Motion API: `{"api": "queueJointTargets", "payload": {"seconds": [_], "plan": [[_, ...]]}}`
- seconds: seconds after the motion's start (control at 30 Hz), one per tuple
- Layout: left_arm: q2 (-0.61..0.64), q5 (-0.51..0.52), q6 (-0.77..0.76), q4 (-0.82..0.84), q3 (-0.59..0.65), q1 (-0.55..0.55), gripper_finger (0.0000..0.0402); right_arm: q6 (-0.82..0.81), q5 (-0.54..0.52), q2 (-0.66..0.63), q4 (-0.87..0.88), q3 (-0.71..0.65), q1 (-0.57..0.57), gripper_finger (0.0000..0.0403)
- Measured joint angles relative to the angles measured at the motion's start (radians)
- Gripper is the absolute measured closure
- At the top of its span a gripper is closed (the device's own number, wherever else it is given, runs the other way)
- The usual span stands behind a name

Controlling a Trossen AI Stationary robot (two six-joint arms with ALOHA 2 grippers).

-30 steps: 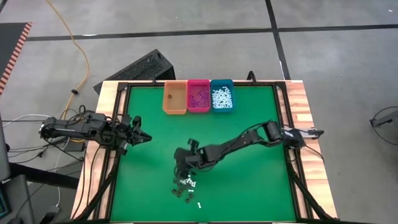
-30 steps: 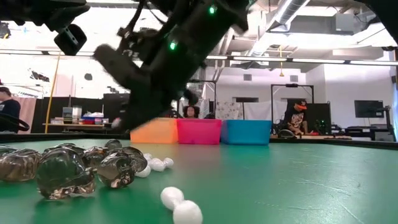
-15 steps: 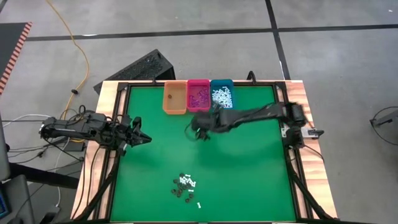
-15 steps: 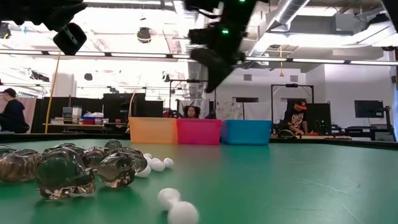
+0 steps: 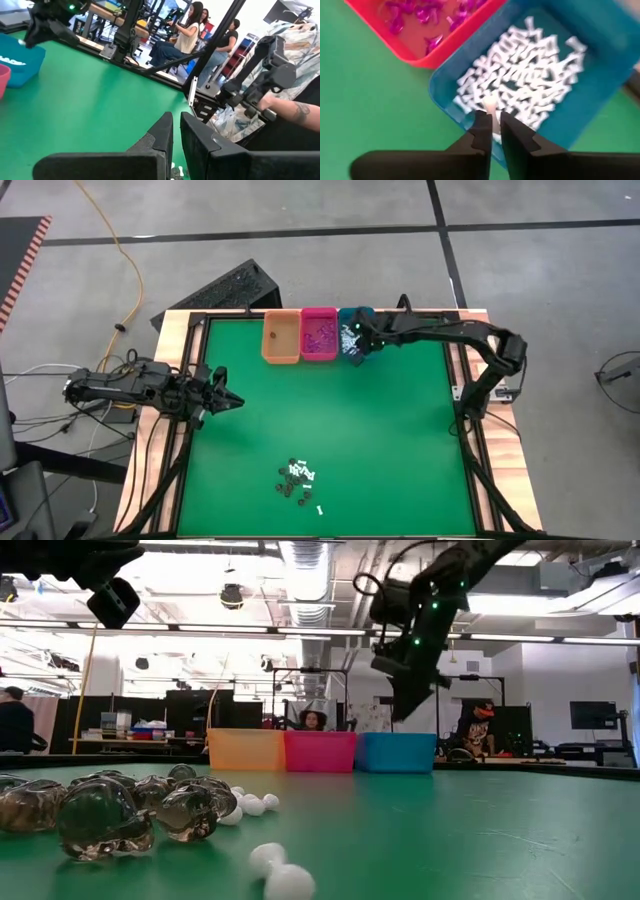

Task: Sort Halloween decoration
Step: Put the white bone toy into the blue bin

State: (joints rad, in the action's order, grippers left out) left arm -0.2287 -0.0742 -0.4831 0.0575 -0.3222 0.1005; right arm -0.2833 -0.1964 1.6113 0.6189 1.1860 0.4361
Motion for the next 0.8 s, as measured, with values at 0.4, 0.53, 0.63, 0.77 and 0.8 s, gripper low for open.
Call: {"api": "queueJointTargets", "payload": {"seconds": [0.4,0.53,0.63,0.77,0.8], "plan": [[0.000,0.002,-0.001,-0.003,0.000,0.000,0.0376,-0.004,0.096,-0.022,-0.075,0.001,-0.040,0.0234],[0.000,-0.009,0.000,-0.004,0.000,0.000,0.0376,-0.010,0.107,-0.018,-0.158,0.001,-0.244,0.0239],[0.000,-0.008,0.000,-0.003,0.000,0.000,0.0376,-0.060,0.066,0.033,-0.260,0.002,-0.425,0.0247],[0.000,-0.008,0.000,-0.003,0.000,0.000,0.0376,-0.091,-0.029,0.134,-0.423,0.003,-0.642,0.0255],[0.000,-0.008,0.000,-0.003,0.000,0.000,0.0376,-0.071,-0.048,0.162,-0.450,0.002,-0.689,0.0256]]}}
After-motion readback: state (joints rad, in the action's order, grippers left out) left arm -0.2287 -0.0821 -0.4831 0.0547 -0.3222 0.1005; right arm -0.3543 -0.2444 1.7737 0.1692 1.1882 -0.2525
